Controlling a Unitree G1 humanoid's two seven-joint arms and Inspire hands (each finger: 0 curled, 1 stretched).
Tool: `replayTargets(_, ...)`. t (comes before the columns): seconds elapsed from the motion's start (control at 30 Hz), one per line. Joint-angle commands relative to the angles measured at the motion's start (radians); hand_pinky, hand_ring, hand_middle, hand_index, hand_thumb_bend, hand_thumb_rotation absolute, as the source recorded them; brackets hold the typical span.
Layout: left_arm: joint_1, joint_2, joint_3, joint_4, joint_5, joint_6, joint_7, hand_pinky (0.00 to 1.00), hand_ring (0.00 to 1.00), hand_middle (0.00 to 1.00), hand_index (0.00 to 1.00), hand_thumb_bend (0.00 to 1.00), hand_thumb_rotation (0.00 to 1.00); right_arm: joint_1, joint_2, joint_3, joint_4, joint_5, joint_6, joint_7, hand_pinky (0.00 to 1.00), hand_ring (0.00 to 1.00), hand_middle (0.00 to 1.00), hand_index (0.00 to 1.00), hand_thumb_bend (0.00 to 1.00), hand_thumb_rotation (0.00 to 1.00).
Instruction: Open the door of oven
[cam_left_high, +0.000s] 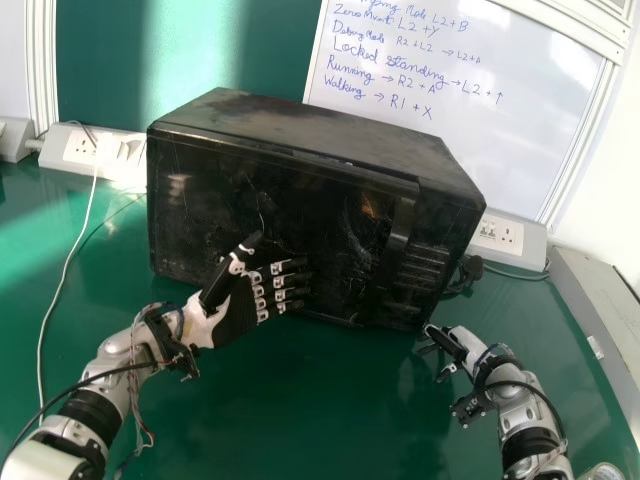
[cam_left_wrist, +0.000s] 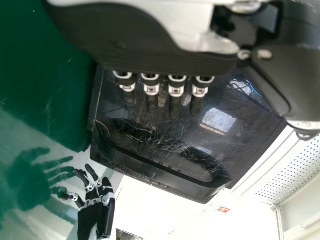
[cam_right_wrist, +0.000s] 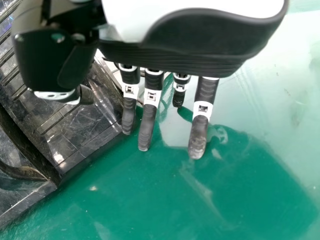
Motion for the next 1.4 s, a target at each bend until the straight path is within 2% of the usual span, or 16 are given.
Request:
replayTargets(0.0,-0.014,0.005,0.002,0.009,0.002,0.007,-0.013,0.86,1.00,1.00,1.00,1.00,0.97,0.029,0.006,0.012,0.028,-0.015,0.022,0.022,0.42,0.50,0.64,0.74,0.51,0.58)
replayTargets(0.17,-0.015,0.005,0.000,0.008,0.006,0.003,-0.017,0.86,1.00,1.00,1.00,1.00,0.97,0.028,0.006,0.018,0.029,-0.020,0.023,0.021,0.41,0.51,0.65,0.75,0.51,0.59)
replayTargets(0.3,-0.014,0.004,-0.002,0.004,0.011,0.003,-0.010,0.86,1.00,1.00,1.00,1.00,0.97,0.028,0.005,0.019,0.028,-0.020,0.021,0.022,0.46,0.53,0.66,0.75,0.52,0.60)
replayTargets(0.43,-0.016,0.003,0.001,0.002,0.008,0.006,-0.010,0.85,1.00,1.00,1.00,1.00,0.97,0.027,0.006,0.019,0.029,-0.020,0.022,0.021,0.43,0.52,0.65,0.75,0.52,0.60)
replayTargets(0.6,-0.022,-0.002,0.011,0.005,-0.007,-0.002,-0.038,0.89,1.00,1.00,1.00,1.00,0.97,0.025,0.011,0.019,0.029,-0.018,0.020,0.017,0.40,0.51,0.64,0.74,0.52,0.61)
replayTargets(0.73,-0.022,-0.016,0.034,-0.025,-0.042,0.051,-0.029,0.90,1.00,1.00,1.00,1.00,0.99,0.024,0.013,0.022,0.028,-0.021,0.019,0.013,0.46,0.52,0.65,0.75,0.51,0.61)
replayTargets(0.8,-0.015,-0.027,0.044,-0.059,-0.064,0.084,-0.020,0.86,1.00,1.00,1.00,1.00,1.00,0.025,0.014,0.020,0.028,-0.018,0.022,0.013,0.43,0.51,0.64,0.74,0.51,0.60)
replayTargets(0.93,0.021,-0.050,0.051,-0.180,-0.106,0.191,0.034,0.83,1.00,1.00,1.00,1.00,0.99,0.031,0.013,0.024,0.028,-0.021,0.016,0.009,0.42,0.52,0.67,0.75,0.53,0.62)
replayTargets(1.0,0.051,-0.064,0.046,-0.280,-0.129,0.270,0.081,0.83,1.00,1.00,1.00,1.00,0.99,0.033,0.014,0.019,0.029,-0.015,0.019,0.009,0.41,0.53,0.69,0.76,0.54,0.62)
replayTargets(1.1,0.097,-0.082,0.035,-0.426,-0.171,0.363,0.103,0.86,1.00,1.00,1.00,1.00,0.99,0.031,0.015,0.017,0.029,-0.013,0.025,0.011,0.41,0.51,0.68,0.77,0.53,0.61)
replayTargets(1.23,0.149,-0.101,0.020,-0.600,-0.207,0.461,0.157,0.89,1.00,1.00,1.00,1.00,0.99,0.031,0.015,0.019,0.031,-0.017,0.025,0.009,0.42,0.50,0.65,0.76,0.51,0.60)
replayTargets(1.37,0.192,-0.115,0.005,-0.748,-0.218,0.530,0.244,0.95,1.00,1.00,1.00,1.00,0.99,0.030,0.017,0.014,0.031,-0.013,0.028,0.008,0.41,0.51,0.67,0.76,0.51,0.60)
